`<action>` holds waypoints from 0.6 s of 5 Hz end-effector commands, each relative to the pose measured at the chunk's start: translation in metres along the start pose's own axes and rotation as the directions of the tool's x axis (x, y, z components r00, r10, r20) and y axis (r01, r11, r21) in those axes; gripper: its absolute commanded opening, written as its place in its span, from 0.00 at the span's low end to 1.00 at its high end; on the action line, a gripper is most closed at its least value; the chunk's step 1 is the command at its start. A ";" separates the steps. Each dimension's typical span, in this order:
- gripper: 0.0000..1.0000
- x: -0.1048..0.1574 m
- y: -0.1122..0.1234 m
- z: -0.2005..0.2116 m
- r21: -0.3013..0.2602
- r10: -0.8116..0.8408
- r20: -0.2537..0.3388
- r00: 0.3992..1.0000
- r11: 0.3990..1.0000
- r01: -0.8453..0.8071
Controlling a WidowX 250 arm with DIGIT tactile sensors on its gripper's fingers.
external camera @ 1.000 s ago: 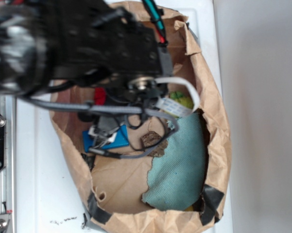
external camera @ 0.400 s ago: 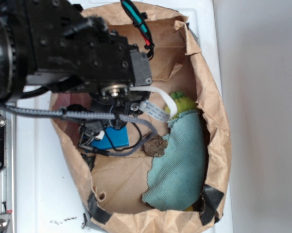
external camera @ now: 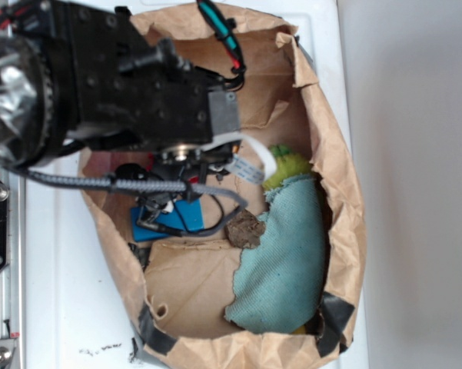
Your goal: Grab the red paper.
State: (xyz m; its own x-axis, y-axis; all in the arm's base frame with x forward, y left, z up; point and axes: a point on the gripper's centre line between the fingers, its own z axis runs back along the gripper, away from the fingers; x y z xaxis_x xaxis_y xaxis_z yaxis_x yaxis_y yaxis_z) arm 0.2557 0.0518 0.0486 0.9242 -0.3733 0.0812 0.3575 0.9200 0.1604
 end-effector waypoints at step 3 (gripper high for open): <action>0.49 -0.010 -0.020 -0.013 0.053 -0.049 -0.018 0.999 0.997 0.050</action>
State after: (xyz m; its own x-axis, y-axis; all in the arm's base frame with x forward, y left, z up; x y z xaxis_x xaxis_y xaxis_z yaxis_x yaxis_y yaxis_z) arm 0.2379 0.0433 0.0296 0.9147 -0.4011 0.0496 0.3841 0.9010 0.2015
